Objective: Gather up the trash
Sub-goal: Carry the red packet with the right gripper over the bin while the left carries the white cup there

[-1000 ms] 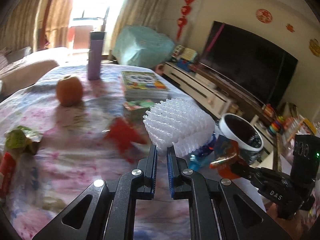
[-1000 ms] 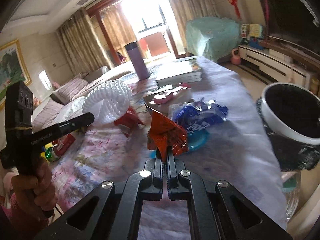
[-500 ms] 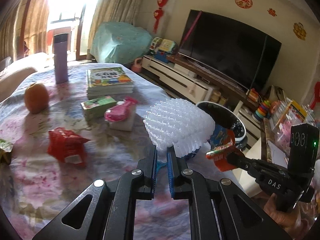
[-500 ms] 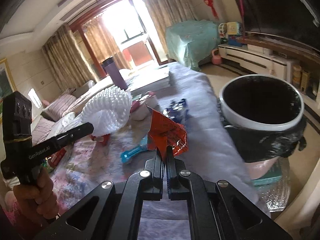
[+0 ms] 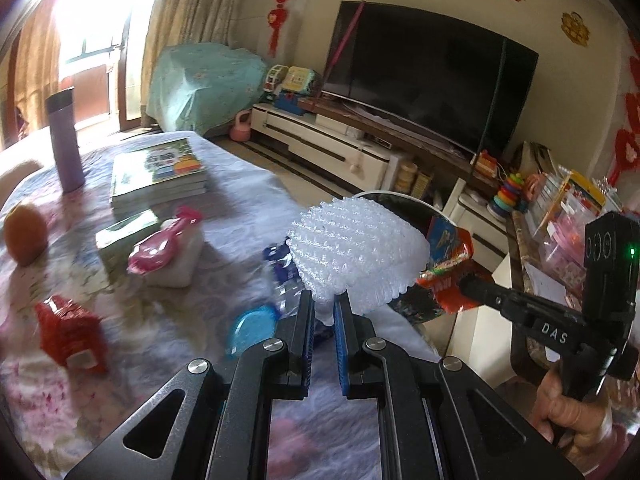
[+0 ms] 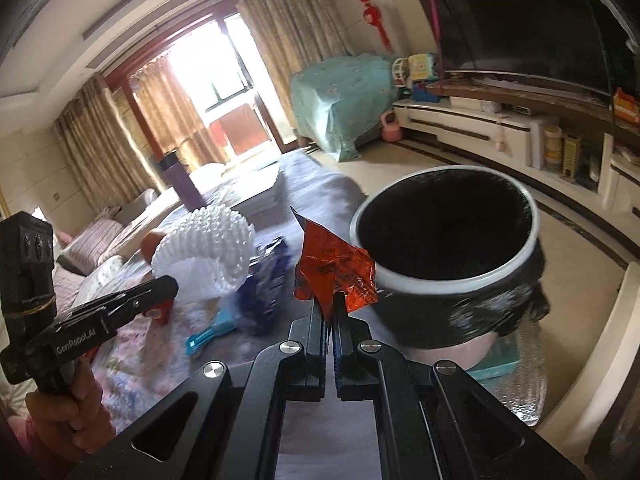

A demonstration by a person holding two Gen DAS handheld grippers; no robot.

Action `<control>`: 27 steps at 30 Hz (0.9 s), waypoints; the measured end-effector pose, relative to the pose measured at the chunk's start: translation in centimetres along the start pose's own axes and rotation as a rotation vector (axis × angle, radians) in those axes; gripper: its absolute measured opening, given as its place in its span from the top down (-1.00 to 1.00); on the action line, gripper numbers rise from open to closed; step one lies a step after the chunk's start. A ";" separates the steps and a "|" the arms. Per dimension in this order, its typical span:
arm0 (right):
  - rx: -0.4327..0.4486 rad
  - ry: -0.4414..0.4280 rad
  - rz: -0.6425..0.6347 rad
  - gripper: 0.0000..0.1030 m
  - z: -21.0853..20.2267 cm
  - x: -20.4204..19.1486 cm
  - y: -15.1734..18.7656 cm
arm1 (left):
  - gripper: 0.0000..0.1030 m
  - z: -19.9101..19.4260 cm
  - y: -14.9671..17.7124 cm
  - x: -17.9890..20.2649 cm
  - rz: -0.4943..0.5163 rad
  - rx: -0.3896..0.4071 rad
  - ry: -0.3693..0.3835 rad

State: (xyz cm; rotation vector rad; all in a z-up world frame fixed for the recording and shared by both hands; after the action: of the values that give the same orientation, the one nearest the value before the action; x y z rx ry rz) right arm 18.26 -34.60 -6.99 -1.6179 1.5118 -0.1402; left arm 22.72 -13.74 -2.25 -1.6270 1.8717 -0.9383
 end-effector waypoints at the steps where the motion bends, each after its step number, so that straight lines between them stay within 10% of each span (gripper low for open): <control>1: 0.005 0.009 0.006 0.96 -0.1 0.5 -0.3 | 0.84 0.4 -0.2 0.3 0.006 -0.002 0.004; 27: 0.028 0.096 0.052 0.96 -0.5 6.9 -3.7 | 0.84 7.5 -4.6 6.4 0.086 -0.044 0.020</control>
State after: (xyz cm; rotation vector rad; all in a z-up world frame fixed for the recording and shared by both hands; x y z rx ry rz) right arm 22.42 -41.22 -7.52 -1.5678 1.6169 -0.2124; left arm 30.18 -21.64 -3.11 -1.5537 1.9727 -0.8864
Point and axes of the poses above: each gripper's, at about its wrist camera, not at the fingertips, and z roughly the way its jaws point, x to its right, y to its underside, the point moved 4 cm from there along z, roughly the way its jaws point, and after that the axes turned 12 degrees about -y, right-handed, at the moved point
